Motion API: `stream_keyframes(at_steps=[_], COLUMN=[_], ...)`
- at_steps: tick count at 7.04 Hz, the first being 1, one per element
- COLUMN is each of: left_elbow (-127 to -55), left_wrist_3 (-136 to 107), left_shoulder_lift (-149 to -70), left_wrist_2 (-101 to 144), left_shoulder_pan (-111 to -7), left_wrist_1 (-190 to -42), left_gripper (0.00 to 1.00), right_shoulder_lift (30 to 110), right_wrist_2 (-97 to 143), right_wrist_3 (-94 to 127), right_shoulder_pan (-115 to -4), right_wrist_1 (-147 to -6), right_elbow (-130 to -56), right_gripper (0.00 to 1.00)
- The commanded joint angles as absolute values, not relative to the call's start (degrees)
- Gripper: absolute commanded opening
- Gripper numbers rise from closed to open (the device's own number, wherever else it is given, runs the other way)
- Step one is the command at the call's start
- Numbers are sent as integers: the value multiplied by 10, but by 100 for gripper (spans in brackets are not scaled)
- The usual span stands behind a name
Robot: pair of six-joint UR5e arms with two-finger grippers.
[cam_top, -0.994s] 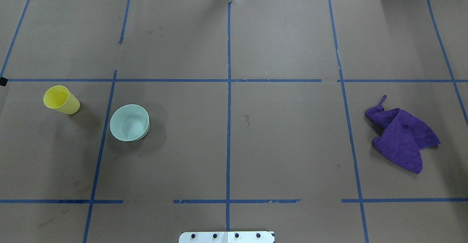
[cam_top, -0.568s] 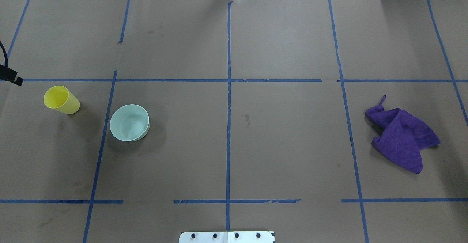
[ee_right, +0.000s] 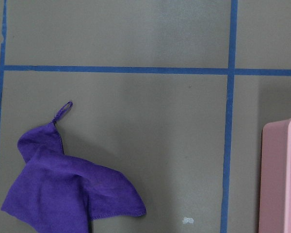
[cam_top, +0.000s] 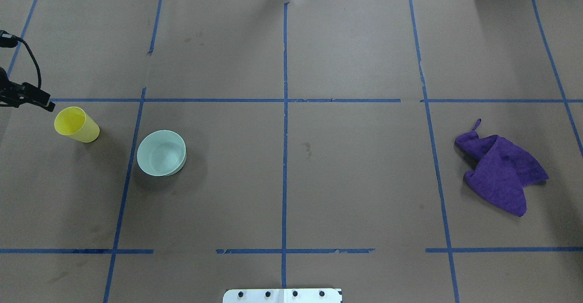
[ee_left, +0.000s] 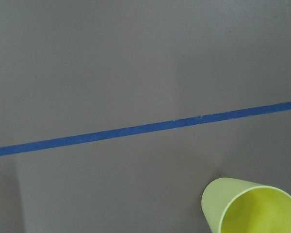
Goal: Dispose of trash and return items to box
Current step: 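Reach the left gripper down to the yellow cup and grasp it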
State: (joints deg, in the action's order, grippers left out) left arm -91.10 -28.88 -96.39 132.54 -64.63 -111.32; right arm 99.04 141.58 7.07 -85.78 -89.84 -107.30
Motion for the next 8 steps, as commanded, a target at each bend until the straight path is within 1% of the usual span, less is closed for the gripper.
stream_keyframes(at_steps=[1,3,4,5,6,7,8], left_elbow=[-902,-898,-897,-896,-896,-897,-898], left_wrist_3=[-294,-294,-294,-294,-293,-293,-294], left_shoulder_lift=[-970,-970,-970,-970,-970,-970,-969], left_wrist_2=[1325,1325,1325,1325,1325,1324,1324], left_shoulder_pan=[-621,-598,-592,-592,-592,-592,-592], left_wrist_1=[-1114,-1113,-1113,-1113,-1113,-1111,-1111], left_gripper=[100,99,90,62,29,0,0], right_shoulder_lift=[991,991,991,991,991,991,991], right_wrist_2=[1419,1420,1420,1422,1422,1422,1422], right_wrist_3=[71,71,71,72,72,72,72], right_shoulder_pan=[-855,-855,-854,-854,-854,-854,-853], right_wrist_1=[-899,-899,-899,-899,-899,-899,-899], right_elbow=[-1071,-1071,-1071,-1071,-1071,-1071,-1071], right_gripper=[100,100,100,100,100,100,100])
